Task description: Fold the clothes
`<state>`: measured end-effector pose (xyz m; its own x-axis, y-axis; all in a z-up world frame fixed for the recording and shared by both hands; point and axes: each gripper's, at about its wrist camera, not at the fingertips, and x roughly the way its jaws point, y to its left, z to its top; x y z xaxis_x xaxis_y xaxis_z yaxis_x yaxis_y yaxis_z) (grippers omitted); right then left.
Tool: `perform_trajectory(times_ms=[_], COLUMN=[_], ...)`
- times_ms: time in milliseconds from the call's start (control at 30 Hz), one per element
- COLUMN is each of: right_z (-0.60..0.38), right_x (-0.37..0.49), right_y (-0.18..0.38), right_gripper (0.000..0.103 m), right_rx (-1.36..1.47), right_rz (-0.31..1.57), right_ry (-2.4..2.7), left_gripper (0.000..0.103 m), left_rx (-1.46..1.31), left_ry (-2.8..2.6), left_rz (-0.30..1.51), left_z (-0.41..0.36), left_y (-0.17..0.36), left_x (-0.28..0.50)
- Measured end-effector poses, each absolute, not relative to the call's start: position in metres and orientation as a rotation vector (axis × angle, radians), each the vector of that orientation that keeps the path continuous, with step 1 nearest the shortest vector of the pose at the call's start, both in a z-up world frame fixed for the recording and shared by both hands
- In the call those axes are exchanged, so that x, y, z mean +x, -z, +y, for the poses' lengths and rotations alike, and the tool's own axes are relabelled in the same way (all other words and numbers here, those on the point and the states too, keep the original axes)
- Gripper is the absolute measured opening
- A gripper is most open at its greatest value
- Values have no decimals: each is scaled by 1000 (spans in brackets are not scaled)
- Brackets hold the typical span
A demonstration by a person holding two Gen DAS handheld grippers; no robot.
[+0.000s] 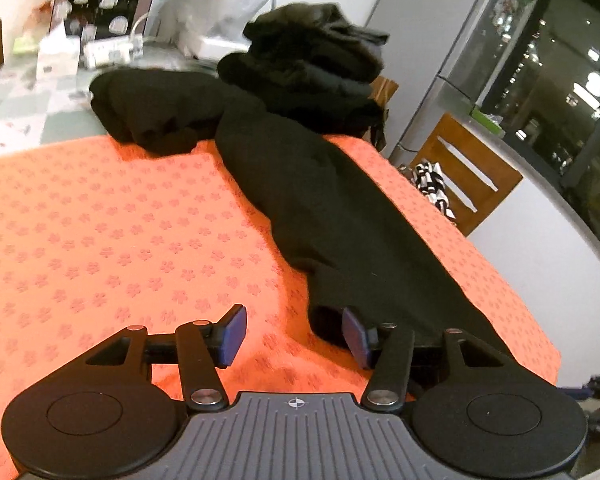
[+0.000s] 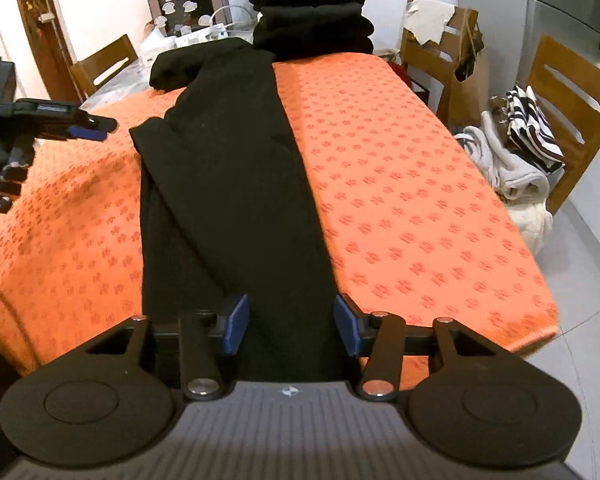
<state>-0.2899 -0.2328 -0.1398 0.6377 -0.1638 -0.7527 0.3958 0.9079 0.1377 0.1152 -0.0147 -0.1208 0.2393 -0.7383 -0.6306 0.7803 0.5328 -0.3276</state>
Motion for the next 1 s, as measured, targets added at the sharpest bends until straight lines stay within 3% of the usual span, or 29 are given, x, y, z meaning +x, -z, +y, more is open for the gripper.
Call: perform_trajectory(times_ms=[400,833,900,967,1000], right_z=[-269,-291,-289,-292,-295], right_x=[-351,-337,-338,-338,-338], right_y=[162,208,213,216,216], right_gripper=[53,51,44,13,11], right_rx=[290,292,290,317,339], right_rz=[921,904,897,879,869], right_ry=[-25,-251,-247,-240,-244], left_gripper=[59,59,59,59,59], left_rx=[48,-14,-20,-27,-31], left_ry=[957,773,749,720,706], left_rz=[747,716,708,708,708], left_z=[6,15,18,21,23], left_y=[92,78,75,74,74], left_x=[-12,-157,-171,-183,-187])
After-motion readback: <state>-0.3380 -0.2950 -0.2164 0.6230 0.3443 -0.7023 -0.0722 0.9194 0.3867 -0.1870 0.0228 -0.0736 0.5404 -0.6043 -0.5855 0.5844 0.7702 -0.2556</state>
